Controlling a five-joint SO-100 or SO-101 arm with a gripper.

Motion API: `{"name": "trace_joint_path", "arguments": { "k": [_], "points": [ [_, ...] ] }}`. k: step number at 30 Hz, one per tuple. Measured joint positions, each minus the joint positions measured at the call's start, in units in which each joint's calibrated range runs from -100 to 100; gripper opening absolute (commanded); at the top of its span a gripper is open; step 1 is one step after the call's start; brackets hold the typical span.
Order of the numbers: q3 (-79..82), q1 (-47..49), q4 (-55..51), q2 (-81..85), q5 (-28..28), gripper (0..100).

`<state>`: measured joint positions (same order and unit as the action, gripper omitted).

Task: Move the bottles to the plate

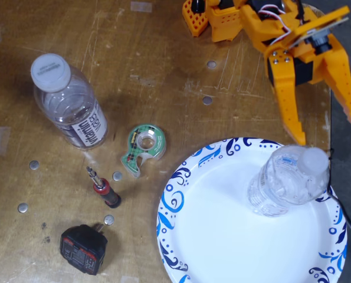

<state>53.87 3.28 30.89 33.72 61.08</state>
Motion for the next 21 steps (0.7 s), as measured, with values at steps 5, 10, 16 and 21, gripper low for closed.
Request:
{"name": "trace_joint_path", "arguments": {
  "k": [5,10,16,21],
  "points": [
    [4.4,-11.3,-0.7,10.0,-0.2,23],
    [6.1,-24.8,-10.0,21.3,-4.7,23],
    [5.8,-38.7,-29.8,31.2,-7.6,24],
    [4.0,-52.0,-38.8,31.6,-7.7,28]
  ]
}}
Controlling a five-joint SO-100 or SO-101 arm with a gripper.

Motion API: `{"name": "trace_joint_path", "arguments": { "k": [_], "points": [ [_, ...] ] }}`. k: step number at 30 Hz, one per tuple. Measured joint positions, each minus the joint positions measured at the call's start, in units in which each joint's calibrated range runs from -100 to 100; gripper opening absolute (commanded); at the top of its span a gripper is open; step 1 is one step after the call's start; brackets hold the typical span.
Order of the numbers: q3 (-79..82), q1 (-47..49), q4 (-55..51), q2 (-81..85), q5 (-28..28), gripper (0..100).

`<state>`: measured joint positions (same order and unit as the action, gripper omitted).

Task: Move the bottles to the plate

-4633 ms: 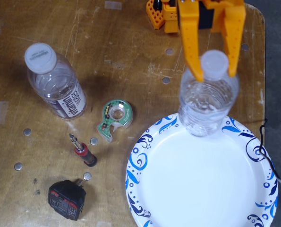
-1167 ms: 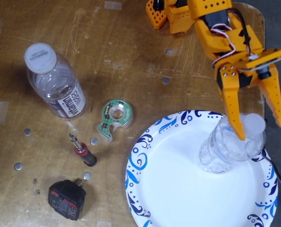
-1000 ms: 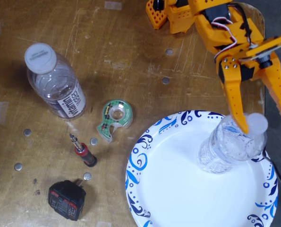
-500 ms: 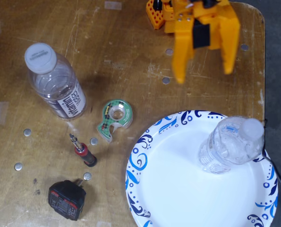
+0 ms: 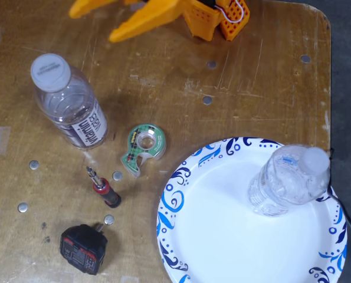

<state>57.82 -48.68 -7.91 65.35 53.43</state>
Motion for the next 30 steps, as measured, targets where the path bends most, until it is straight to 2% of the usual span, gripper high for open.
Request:
{"name": "trace_joint_path", "arguments": {
  "k": [3,7,30],
  "points": [
    [0.0,-2.4,-0.8,-0.8,0.0,37],
    [0.0,-4.2,-0.8,-4.1,-0.2,42],
    [0.0,-7.7,18.4,-27.3,2.3,42]
  ]
}}
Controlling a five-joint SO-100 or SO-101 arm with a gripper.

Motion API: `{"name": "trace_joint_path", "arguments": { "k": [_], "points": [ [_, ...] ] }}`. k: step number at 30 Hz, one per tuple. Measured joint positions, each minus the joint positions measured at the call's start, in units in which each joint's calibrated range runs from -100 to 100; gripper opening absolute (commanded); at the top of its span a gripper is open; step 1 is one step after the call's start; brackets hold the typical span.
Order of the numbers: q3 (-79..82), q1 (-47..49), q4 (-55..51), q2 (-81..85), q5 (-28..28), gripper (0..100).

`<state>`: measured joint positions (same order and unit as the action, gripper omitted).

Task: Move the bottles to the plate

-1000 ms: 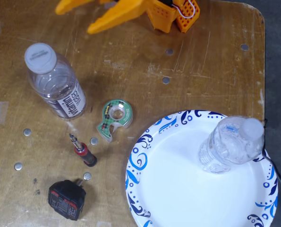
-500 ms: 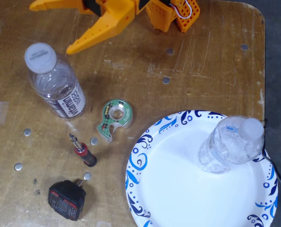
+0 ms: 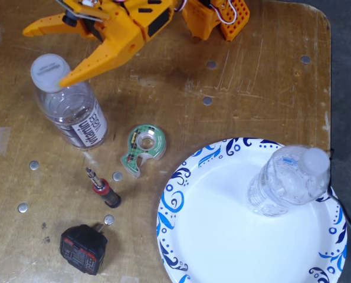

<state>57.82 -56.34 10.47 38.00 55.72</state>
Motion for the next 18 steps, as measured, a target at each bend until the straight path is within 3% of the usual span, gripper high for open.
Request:
{"name": "trace_joint_path", "arguments": {
  "k": [8,18],
  "points": [
    [0.0,0.2,8.2,-6.5,0.0,42],
    [0.0,2.3,10.4,-8.1,0.1,42]
  ]
}}
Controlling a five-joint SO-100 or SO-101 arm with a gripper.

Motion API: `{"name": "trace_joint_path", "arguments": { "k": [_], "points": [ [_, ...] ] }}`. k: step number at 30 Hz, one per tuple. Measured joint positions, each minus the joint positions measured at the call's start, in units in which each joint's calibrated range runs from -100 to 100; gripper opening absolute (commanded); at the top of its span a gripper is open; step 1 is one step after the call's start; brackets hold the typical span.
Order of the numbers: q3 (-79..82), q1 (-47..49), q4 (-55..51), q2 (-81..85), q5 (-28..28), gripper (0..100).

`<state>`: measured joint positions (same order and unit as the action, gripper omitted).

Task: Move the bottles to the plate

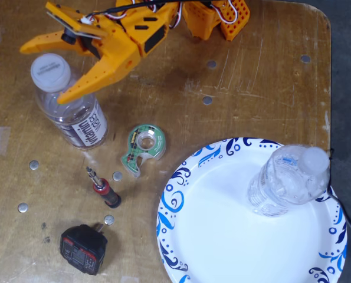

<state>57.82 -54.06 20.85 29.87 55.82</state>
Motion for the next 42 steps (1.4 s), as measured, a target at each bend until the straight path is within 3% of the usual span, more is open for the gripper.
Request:
{"name": "trace_joint_path", "arguments": {
  "k": [9,16,27,33,42],
  "points": [
    [0.0,-0.3,0.0,0.0,-0.1,41],
    [0.0,-0.5,0.0,0.0,-0.1,27],
    [0.0,-4.6,0.0,0.0,-0.1,23],
    [0.0,-4.3,0.1,0.0,-1.0,15],
    [0.0,-6.4,0.2,0.0,-1.6,14]
  ]
}}
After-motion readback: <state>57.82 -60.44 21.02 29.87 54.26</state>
